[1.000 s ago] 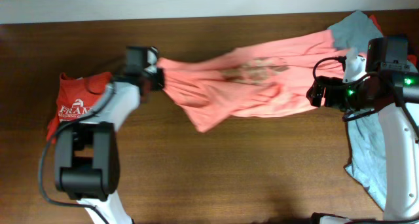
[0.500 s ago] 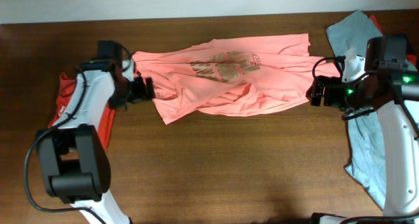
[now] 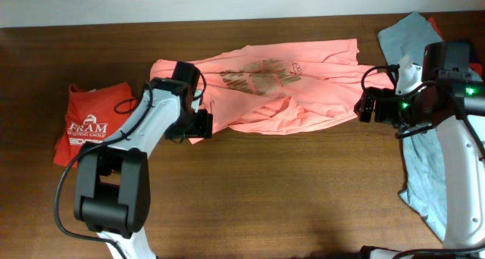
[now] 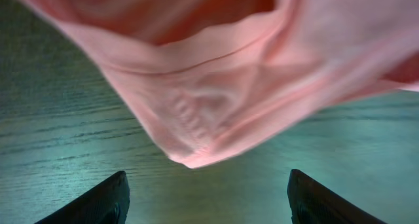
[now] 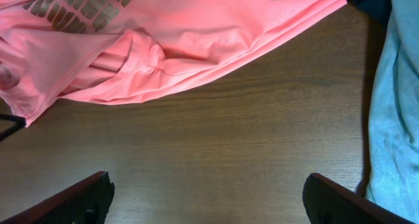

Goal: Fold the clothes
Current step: 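Stretch the pink t-shirt flat between both grippers across the table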

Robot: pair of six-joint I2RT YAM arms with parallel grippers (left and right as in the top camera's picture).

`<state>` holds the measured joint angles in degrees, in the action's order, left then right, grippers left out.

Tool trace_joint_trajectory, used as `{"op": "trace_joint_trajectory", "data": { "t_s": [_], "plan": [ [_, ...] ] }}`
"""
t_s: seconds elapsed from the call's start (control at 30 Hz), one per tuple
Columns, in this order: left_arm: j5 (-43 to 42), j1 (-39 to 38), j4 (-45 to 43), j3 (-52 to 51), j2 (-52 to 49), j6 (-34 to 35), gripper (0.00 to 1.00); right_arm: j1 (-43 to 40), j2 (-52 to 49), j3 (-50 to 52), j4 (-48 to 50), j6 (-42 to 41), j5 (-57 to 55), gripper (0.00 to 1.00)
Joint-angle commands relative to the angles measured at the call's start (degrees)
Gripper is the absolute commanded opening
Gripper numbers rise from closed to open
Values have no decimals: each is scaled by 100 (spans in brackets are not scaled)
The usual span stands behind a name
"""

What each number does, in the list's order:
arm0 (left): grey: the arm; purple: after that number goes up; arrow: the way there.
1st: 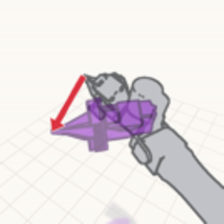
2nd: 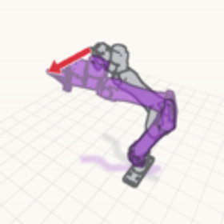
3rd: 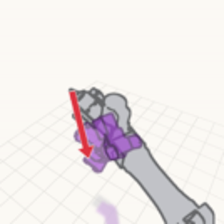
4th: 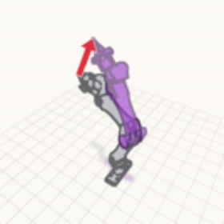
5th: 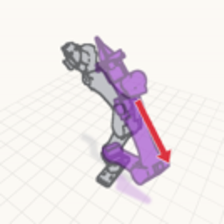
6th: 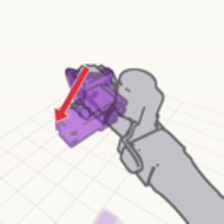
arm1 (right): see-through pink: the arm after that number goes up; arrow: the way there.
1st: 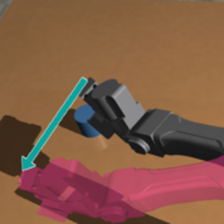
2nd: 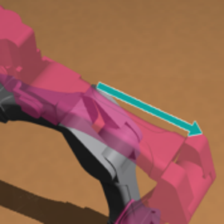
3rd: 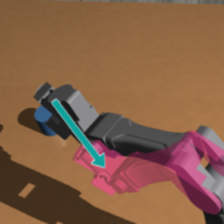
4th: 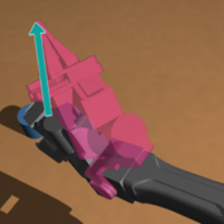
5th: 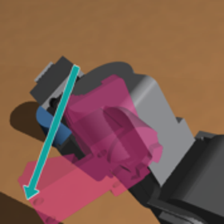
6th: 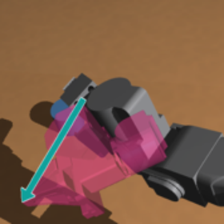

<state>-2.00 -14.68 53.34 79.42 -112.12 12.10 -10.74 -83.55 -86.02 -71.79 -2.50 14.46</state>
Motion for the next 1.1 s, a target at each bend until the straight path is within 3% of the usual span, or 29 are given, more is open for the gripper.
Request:
{"op": "trace_joint_trajectory", "data": {
  "t_s": [0.0,0.3,0.4,0.67,0.8,0.97,1.07],
  "plan": [
    [393,-31,-262,-304,105,330,77,-22,-17,-24,-2,59,-11,97],
    [372,-35,-1049,-481,-42,330,74,-22,-17,-24,-2,59,-11,97],
    [306,-35,-1128,-481,-133,330,67,-22,-20,-24,-2,59,-11,97],
    [155,-35,-1123,-483,-254,330,66,-22,-17,-24,2,59,-11,97],
    [155,-35,-1178,-483,-254,330,48,-22,-17,-24,0,59,-11,97],
    [133,-35,-1176,-483,-254,332,48,-22,-17,-24,0,59,-11,97],
    [133,-35,-1176,-483,-254,332,61,-22,-17,-24,0,59,-11,97]
  ]
}}
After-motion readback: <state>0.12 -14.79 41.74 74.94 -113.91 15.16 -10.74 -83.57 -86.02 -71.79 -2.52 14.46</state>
